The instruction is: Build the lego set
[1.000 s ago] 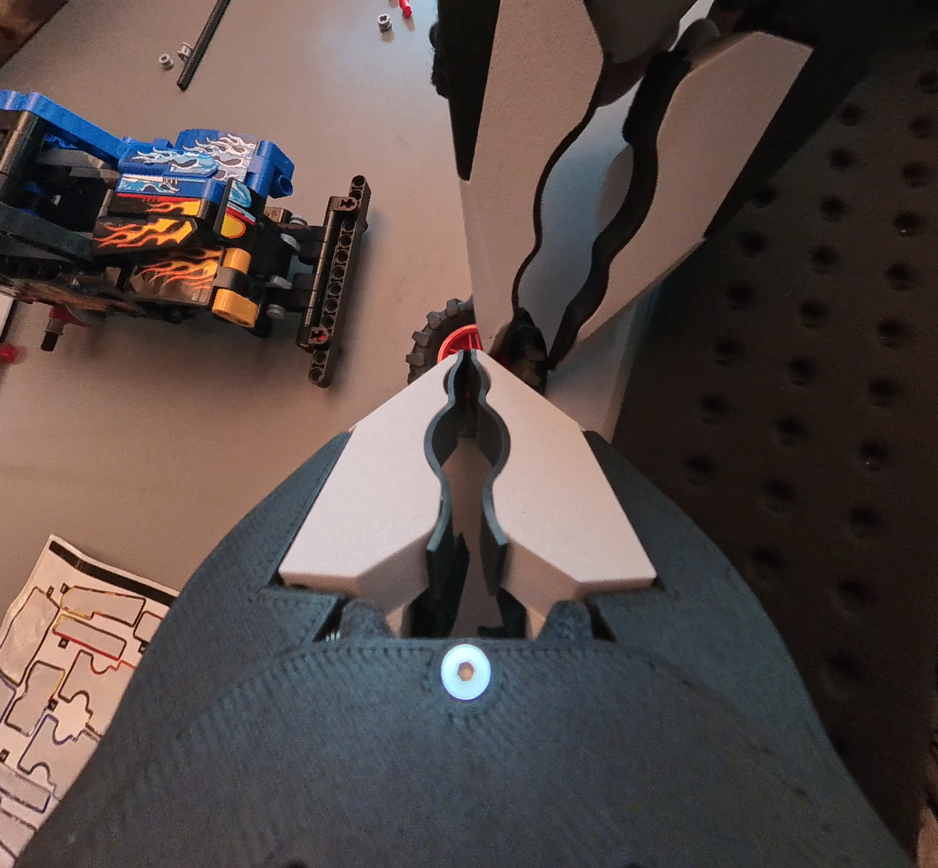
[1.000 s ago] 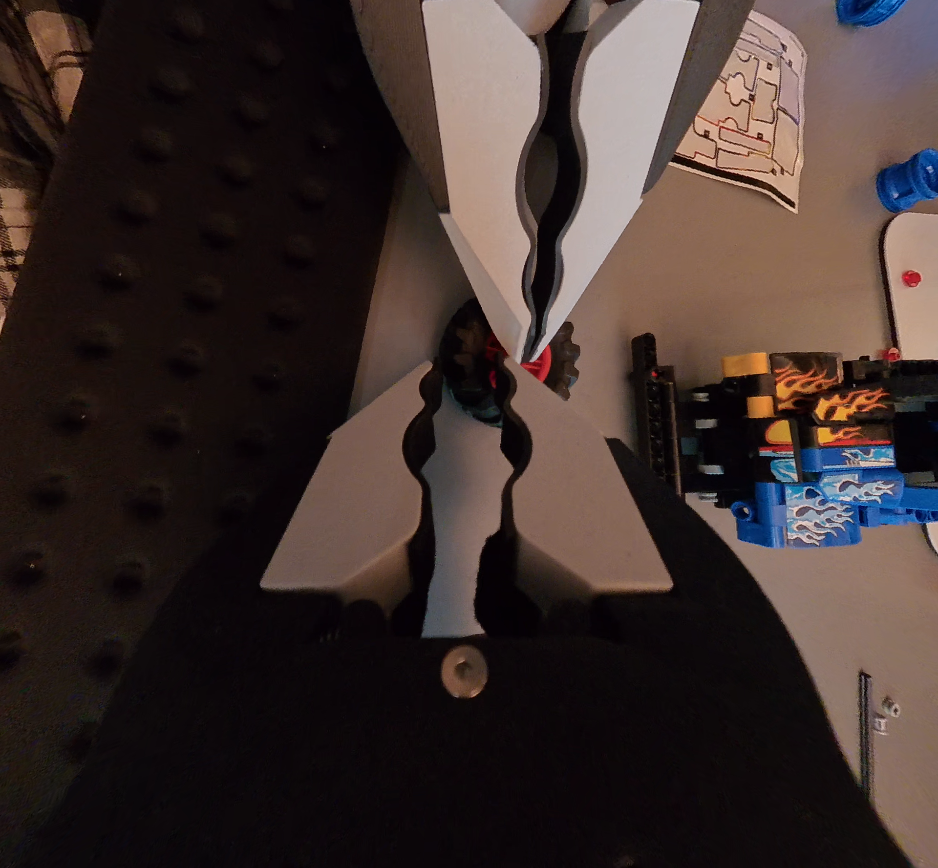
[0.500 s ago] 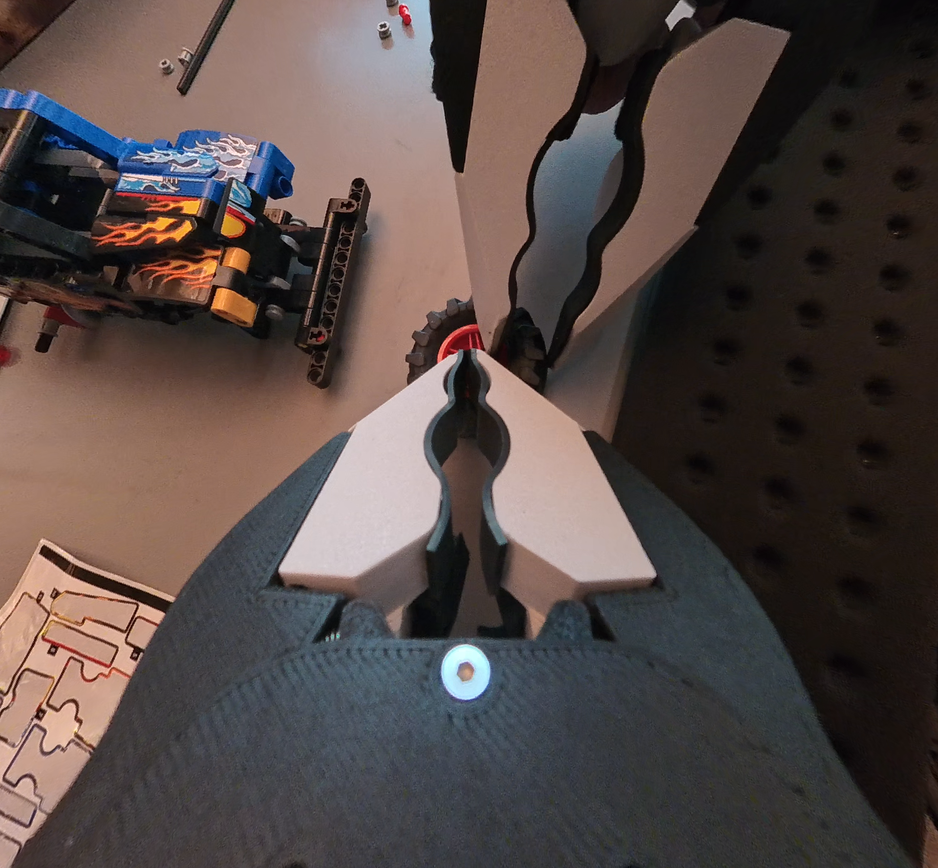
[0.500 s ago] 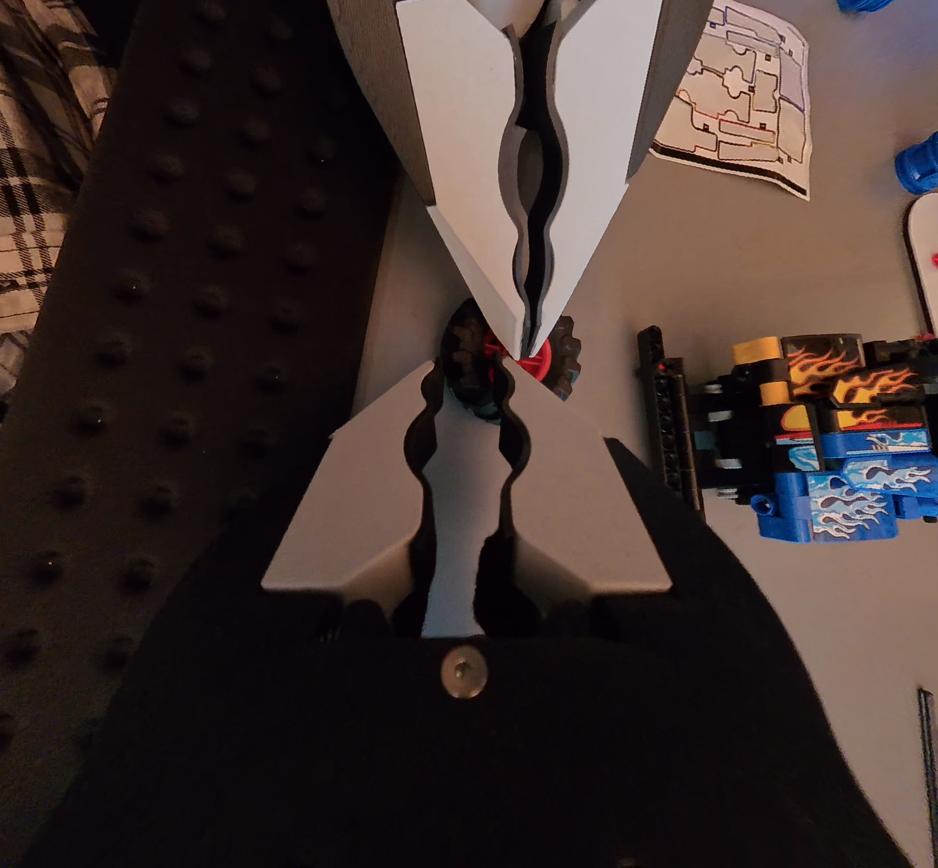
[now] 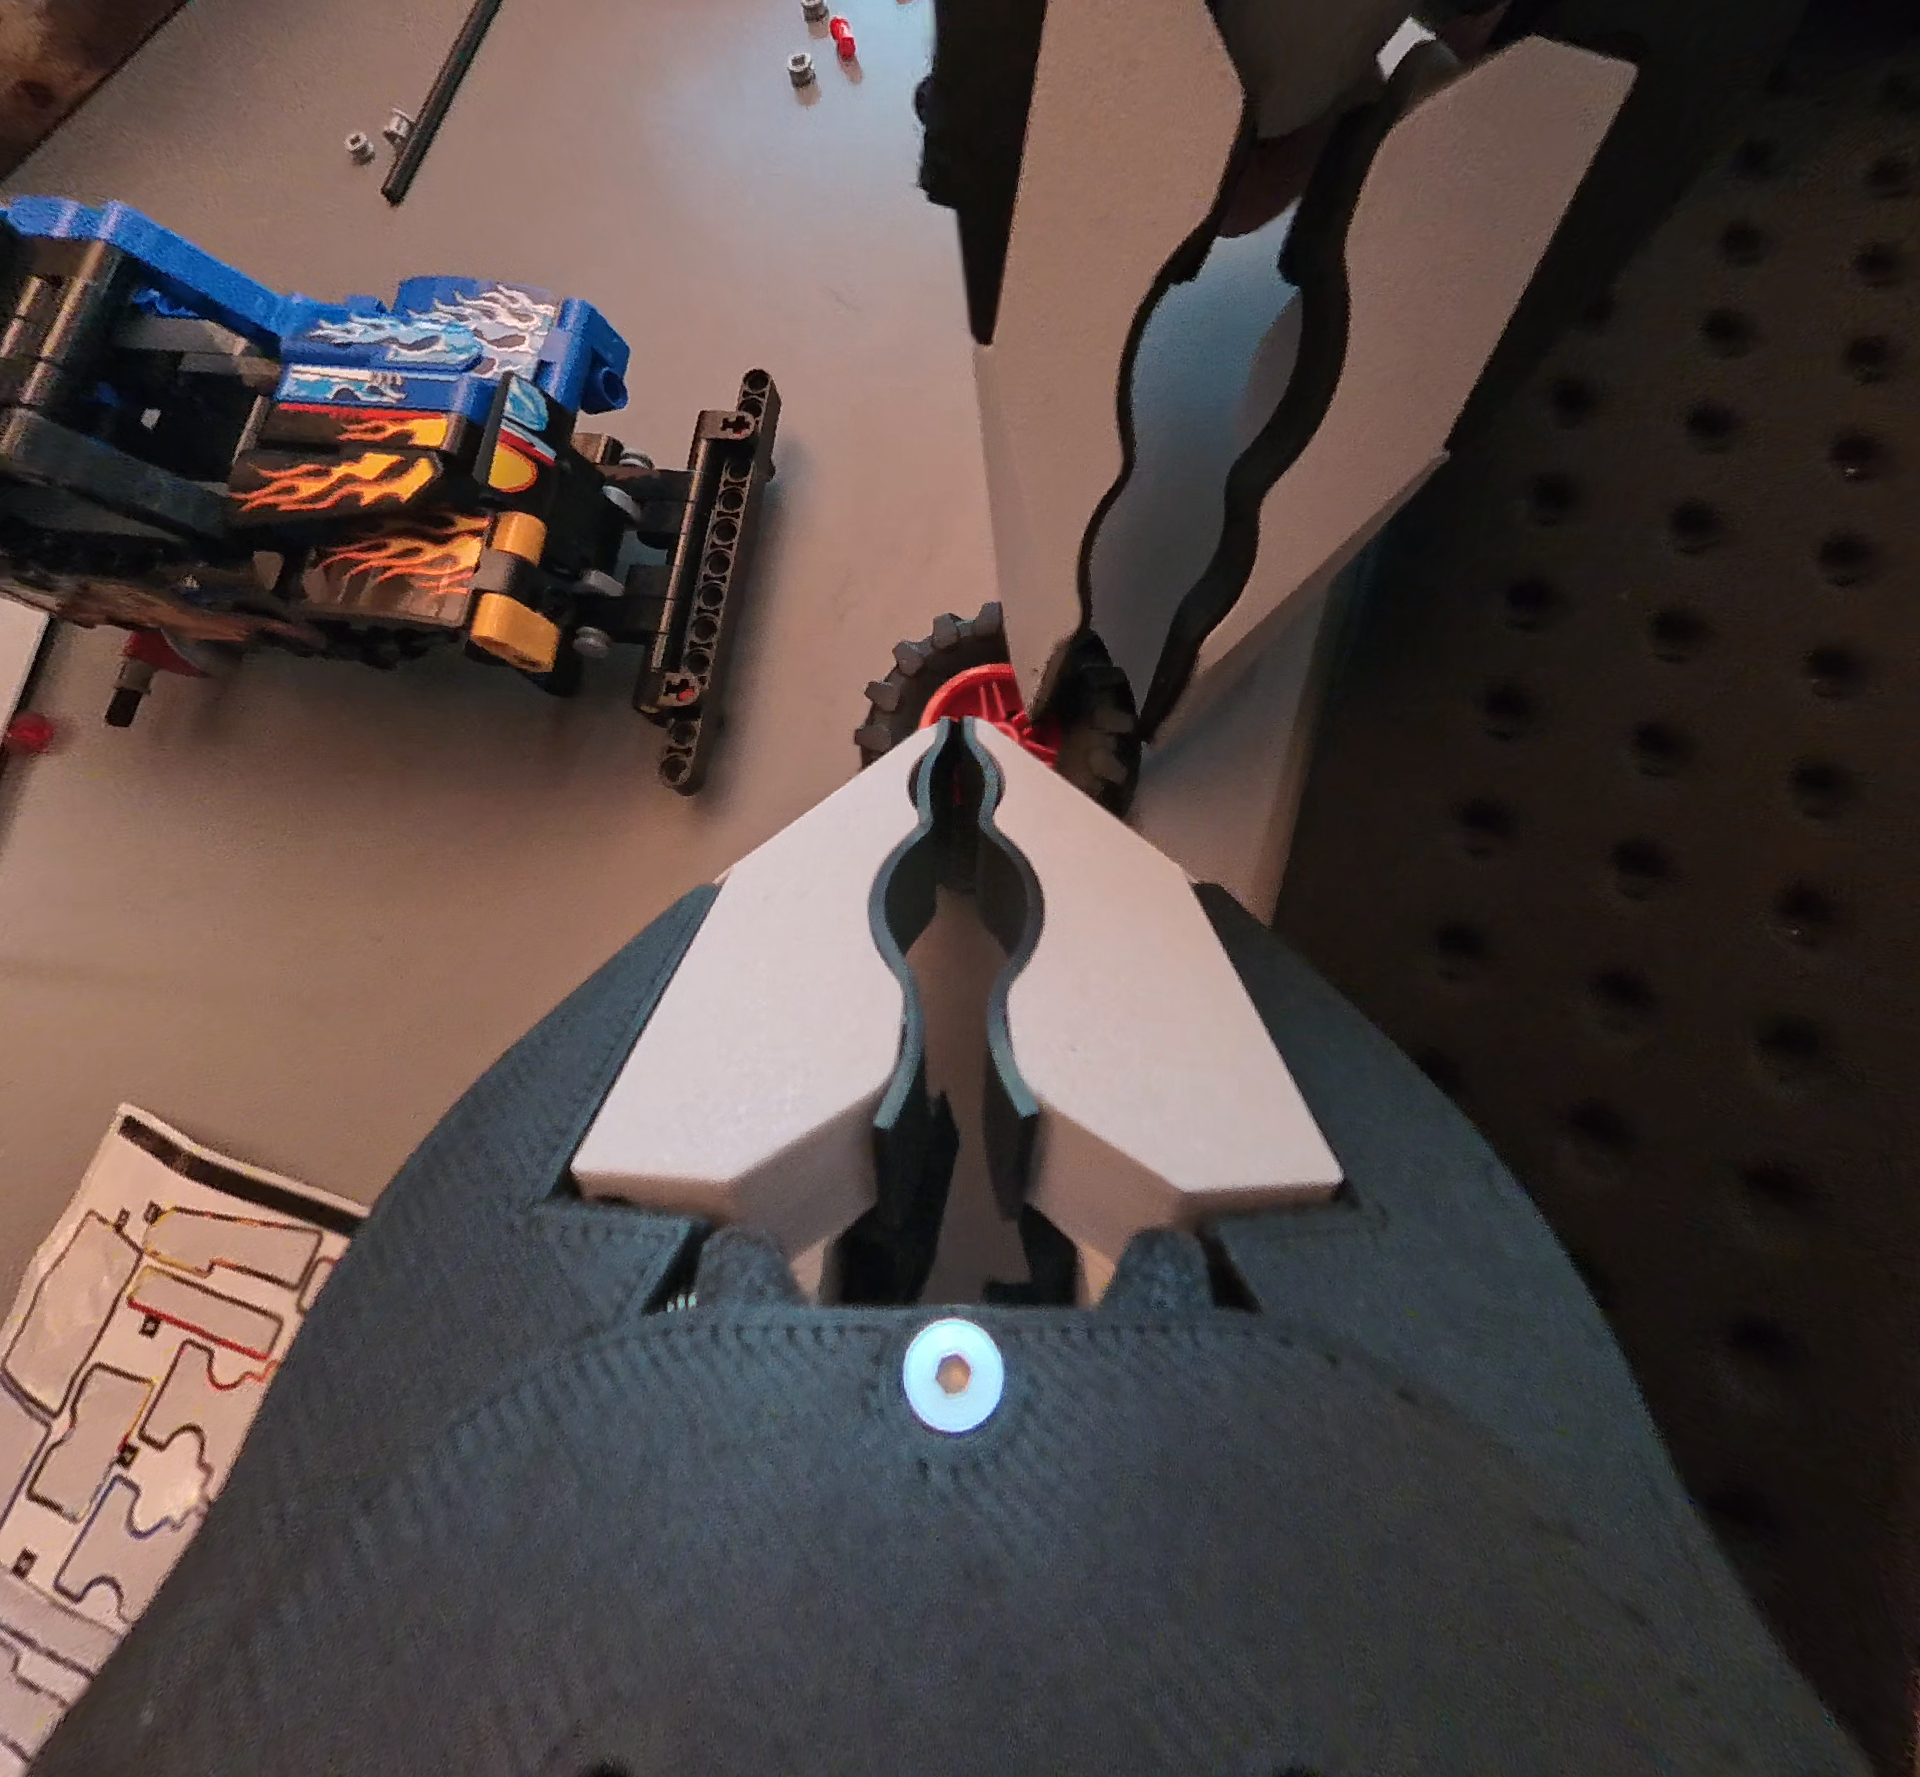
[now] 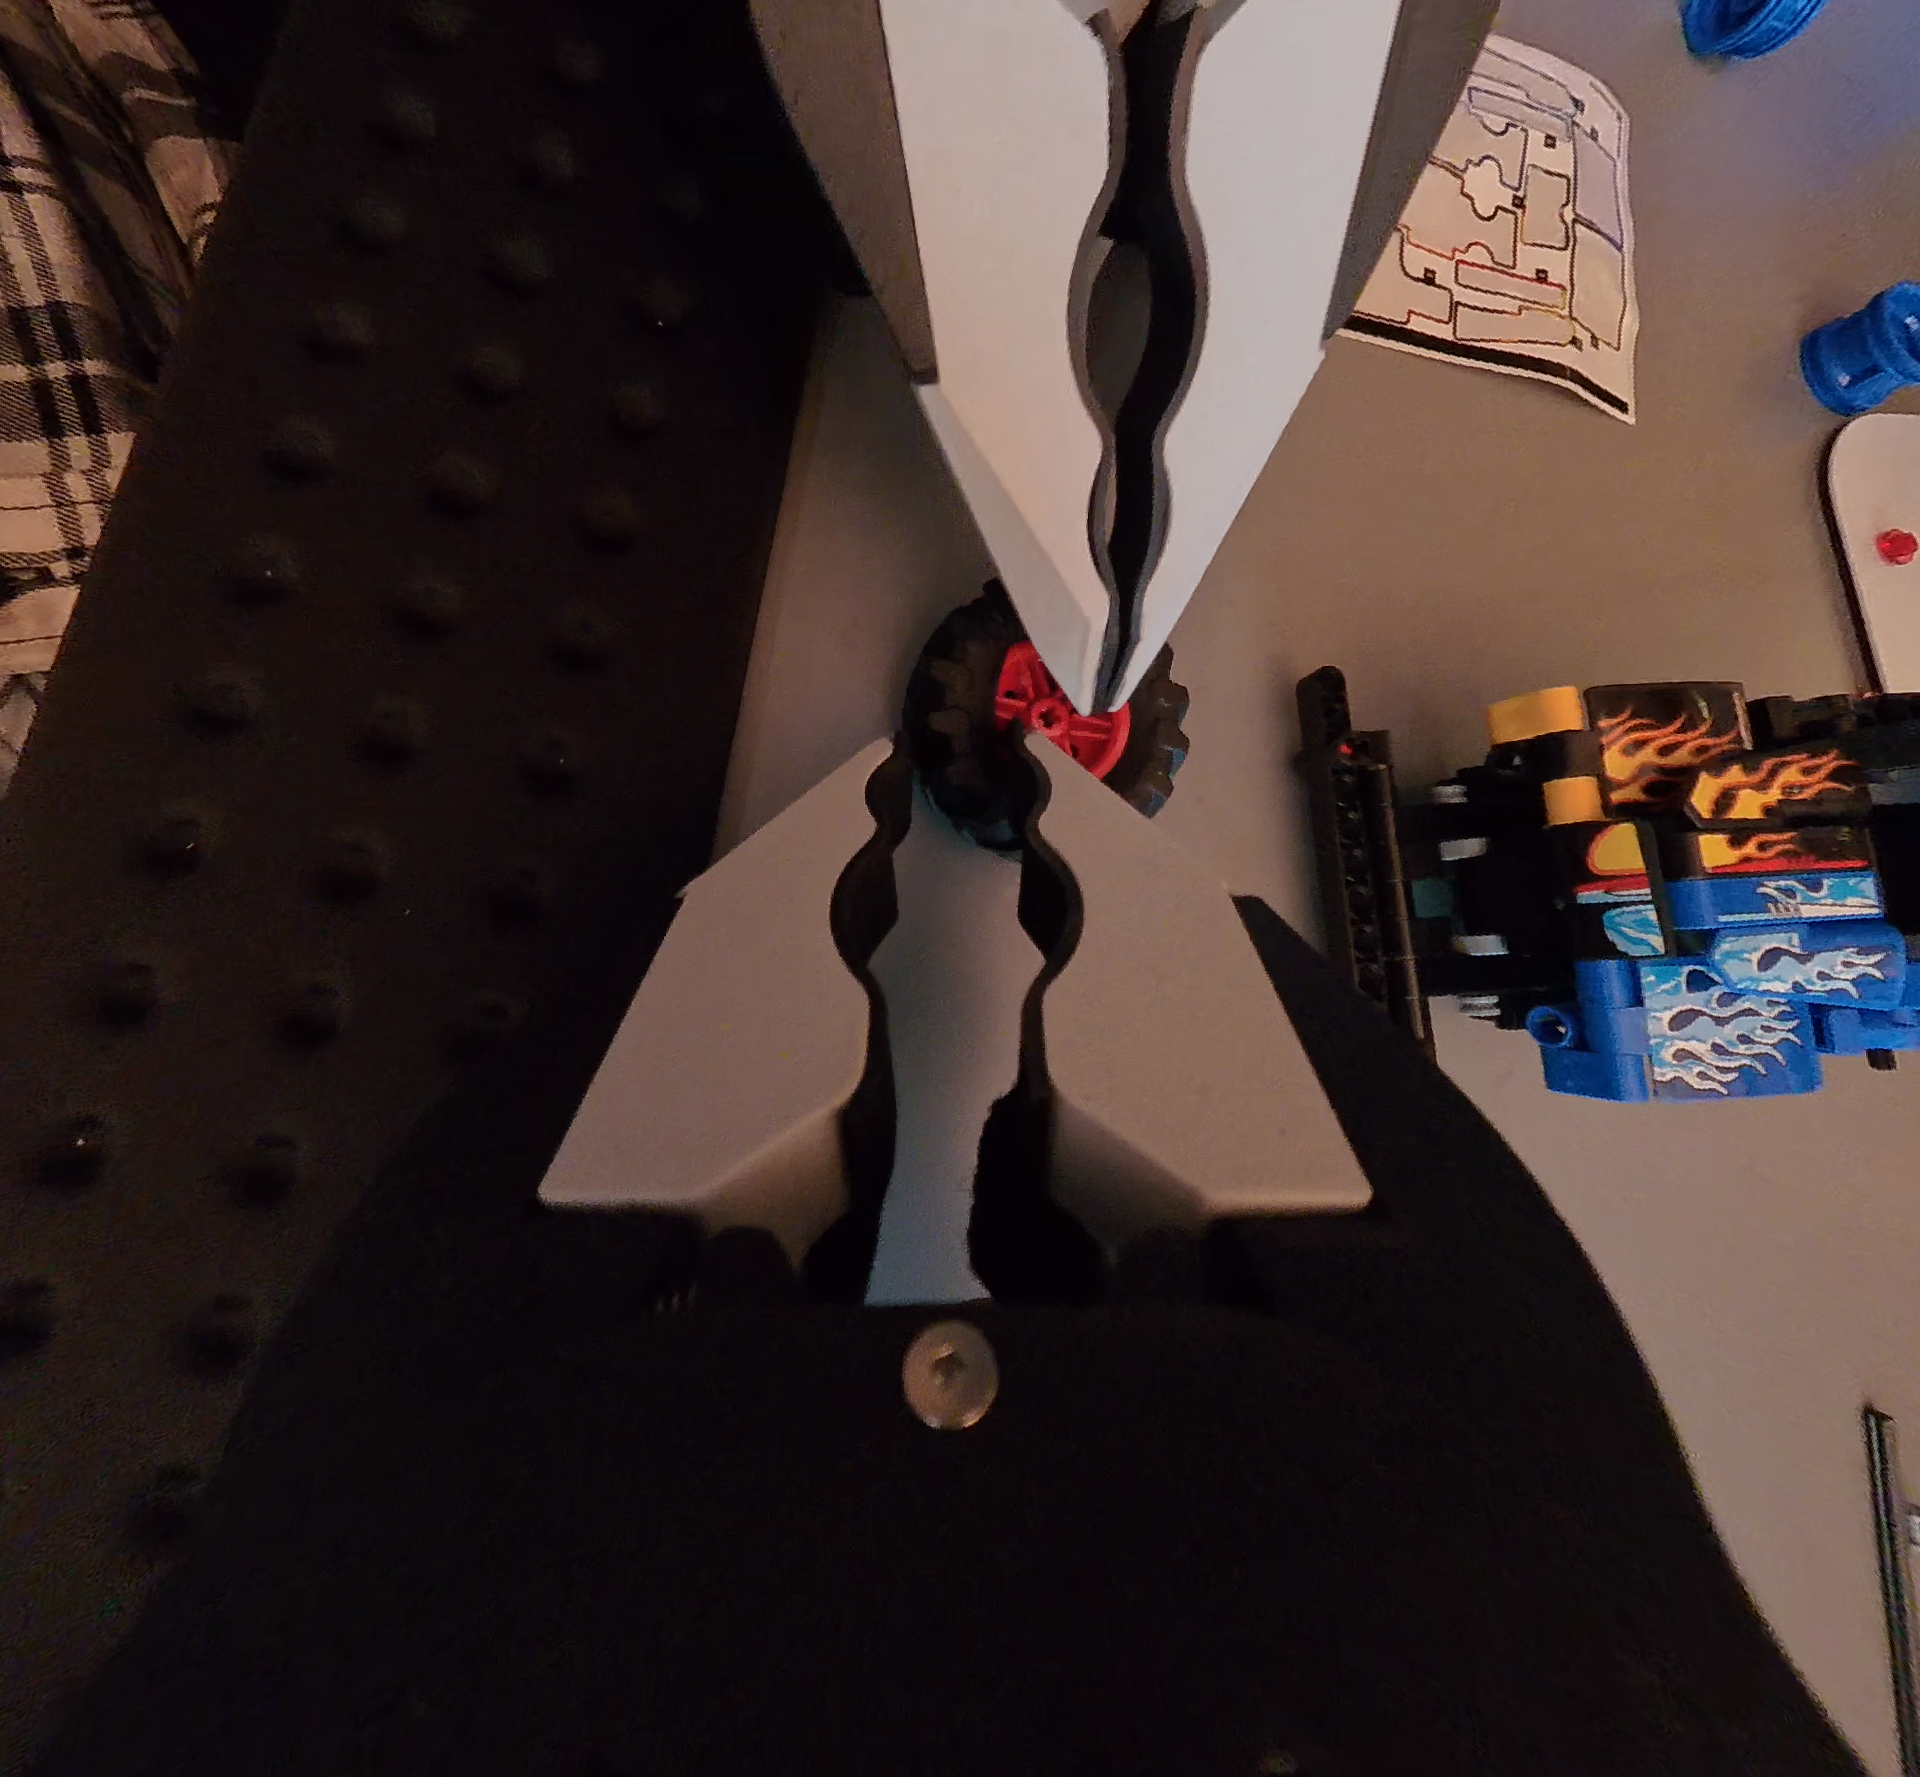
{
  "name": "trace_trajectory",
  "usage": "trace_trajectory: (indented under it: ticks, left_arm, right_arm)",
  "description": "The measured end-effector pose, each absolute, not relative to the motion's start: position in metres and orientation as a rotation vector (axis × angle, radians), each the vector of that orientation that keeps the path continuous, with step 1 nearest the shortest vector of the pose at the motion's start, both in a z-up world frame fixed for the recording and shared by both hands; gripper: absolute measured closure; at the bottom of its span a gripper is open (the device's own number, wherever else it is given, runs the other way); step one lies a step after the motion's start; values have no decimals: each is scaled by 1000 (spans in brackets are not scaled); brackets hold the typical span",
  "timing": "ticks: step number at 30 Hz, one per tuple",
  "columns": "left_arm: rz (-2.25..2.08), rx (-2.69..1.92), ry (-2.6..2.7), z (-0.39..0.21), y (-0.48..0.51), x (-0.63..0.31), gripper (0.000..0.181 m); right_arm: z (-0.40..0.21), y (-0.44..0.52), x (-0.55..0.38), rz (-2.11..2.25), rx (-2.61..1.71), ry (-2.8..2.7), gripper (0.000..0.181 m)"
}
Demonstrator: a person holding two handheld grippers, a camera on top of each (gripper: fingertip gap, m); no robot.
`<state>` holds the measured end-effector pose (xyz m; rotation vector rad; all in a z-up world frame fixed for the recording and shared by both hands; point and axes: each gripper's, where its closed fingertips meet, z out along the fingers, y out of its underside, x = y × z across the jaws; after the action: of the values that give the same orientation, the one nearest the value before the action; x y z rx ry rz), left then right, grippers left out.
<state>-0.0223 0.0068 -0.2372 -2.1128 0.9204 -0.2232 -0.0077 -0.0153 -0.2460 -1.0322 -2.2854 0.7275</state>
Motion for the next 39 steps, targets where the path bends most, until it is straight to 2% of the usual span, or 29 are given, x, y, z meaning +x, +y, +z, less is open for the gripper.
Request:
trace_trajectory:
  ticks: [10,14,17,18,39]
  left_arm:
    - [-290,-2117,906,-239,4,-22,181]
    - [-255,-2110,922,-239,4,-22,181]
    - [-272,-2106,921,-239,4,-21,181]
    - [-270,-2103,924,-239,4,-21,181]
    - [-239,-2104,895,-241,7,-19,181]
  right_arm:
    - [-238,-24,-10,794,-989,-2252,169]
    - [-238,-27,-8,782,-967,-2287,181]
    - [-237,-27,-9,819,-1007,-2275,181]
    - [-233,-22,-12,798,-1021,-2238,165]
    - [-246,-25,-5,676,-875,-2349,175]
